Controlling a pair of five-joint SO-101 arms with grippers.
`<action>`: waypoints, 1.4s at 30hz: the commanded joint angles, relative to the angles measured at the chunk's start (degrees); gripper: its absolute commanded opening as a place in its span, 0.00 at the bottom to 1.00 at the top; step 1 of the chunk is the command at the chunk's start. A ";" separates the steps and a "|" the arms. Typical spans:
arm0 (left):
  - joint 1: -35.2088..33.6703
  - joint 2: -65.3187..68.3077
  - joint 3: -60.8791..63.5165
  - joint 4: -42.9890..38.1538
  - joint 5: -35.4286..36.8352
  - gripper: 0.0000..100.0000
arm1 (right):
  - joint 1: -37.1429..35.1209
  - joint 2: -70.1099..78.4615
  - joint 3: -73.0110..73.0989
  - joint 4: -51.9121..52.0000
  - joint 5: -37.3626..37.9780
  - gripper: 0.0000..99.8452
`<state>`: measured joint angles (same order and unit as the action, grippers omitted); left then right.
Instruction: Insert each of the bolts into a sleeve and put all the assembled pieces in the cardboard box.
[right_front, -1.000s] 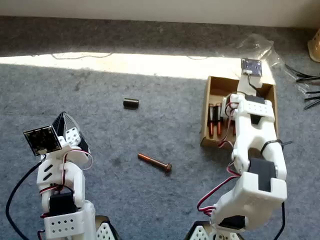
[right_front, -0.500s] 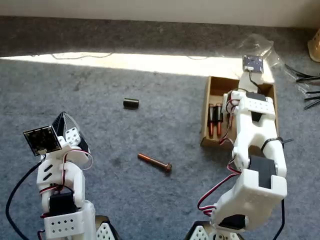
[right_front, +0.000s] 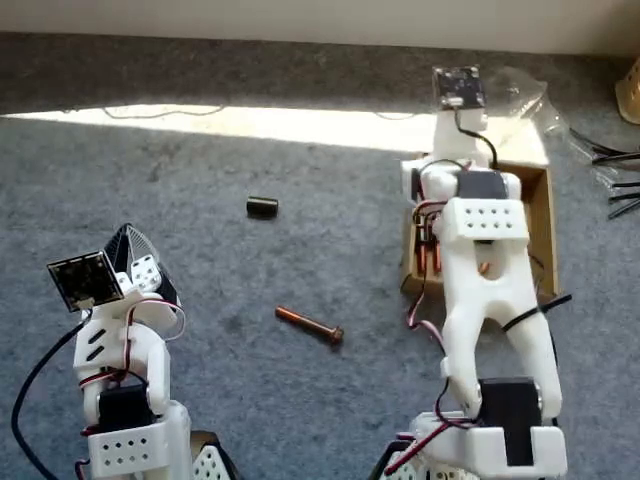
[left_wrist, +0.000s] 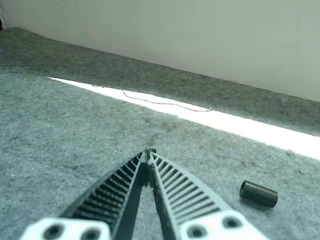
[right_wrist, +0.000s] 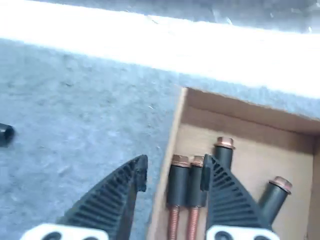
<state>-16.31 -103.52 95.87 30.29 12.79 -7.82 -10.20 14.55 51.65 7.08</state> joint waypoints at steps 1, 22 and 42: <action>-0.48 0.13 1.27 -1.32 0.26 0.01 | -5.58 -6.11 -2.77 0.31 1.93 0.16; -3.47 -0.31 1.27 -0.35 0.18 0.01 | -24.13 20.26 -29.85 14.20 26.20 0.16; -10.51 -0.31 1.10 -0.35 0.26 0.01 | -32.40 53.05 -60.09 14.90 43.43 0.16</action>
<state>-25.45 -103.52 95.87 30.37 12.79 -39.65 43.16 -39.60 65.63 49.54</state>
